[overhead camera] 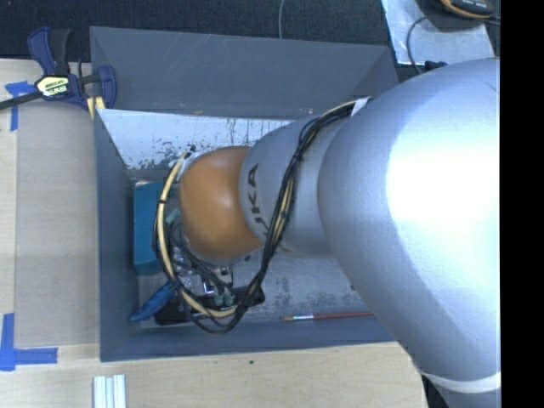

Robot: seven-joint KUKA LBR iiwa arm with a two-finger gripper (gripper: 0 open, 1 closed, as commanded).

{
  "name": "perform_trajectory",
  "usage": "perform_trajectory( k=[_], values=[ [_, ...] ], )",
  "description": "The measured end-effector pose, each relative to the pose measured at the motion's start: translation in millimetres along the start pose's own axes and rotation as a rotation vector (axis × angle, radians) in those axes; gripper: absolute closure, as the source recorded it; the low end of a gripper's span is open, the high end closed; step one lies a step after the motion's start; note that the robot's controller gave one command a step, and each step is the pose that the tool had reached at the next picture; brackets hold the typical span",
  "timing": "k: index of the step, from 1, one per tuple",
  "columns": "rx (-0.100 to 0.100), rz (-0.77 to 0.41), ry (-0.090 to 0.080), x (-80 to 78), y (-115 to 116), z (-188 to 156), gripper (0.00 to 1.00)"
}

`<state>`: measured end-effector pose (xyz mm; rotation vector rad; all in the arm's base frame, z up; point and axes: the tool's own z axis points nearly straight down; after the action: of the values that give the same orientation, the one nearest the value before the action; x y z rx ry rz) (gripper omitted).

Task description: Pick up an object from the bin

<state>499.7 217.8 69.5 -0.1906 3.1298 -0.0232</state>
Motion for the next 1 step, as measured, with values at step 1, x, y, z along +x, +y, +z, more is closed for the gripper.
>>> perform_trajectory(
  k=[1],
  values=[
    [0.003,-0.078,0.0,1.5,-4.5,-0.3,1.0]
  ],
)
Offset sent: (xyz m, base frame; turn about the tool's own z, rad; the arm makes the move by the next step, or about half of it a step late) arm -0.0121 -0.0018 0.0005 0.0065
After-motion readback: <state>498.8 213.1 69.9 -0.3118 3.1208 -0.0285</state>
